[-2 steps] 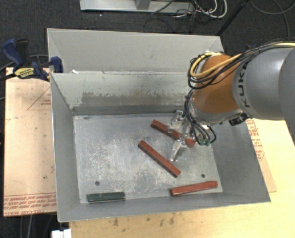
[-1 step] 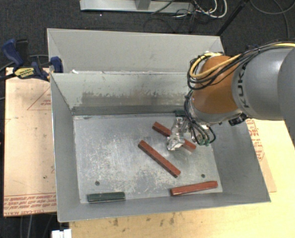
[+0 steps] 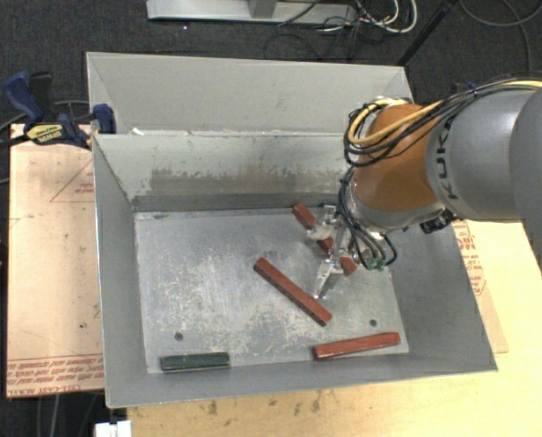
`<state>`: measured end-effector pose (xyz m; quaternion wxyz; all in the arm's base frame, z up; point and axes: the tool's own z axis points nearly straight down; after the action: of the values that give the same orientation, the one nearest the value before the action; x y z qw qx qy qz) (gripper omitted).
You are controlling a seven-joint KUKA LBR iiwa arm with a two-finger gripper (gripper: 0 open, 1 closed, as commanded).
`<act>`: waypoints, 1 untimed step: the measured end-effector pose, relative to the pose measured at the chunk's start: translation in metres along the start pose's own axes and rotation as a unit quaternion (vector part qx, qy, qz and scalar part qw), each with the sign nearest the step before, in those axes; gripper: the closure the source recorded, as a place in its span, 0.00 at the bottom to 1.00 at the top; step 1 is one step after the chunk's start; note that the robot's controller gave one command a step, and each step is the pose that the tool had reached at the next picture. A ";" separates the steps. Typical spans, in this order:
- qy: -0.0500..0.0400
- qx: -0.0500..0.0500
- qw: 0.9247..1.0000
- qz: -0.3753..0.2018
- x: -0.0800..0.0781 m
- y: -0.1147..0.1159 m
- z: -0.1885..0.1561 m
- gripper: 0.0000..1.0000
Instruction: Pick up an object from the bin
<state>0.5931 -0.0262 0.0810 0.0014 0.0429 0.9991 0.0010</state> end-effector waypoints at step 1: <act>-0.001 0.000 1.000 0.000 0.000 0.000 0.000 0.00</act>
Offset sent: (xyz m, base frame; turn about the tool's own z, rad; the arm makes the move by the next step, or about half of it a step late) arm 0.0262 -0.0698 -0.0106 -0.2412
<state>0.5933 -0.0262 0.0810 0.0020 0.0429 0.9991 0.0009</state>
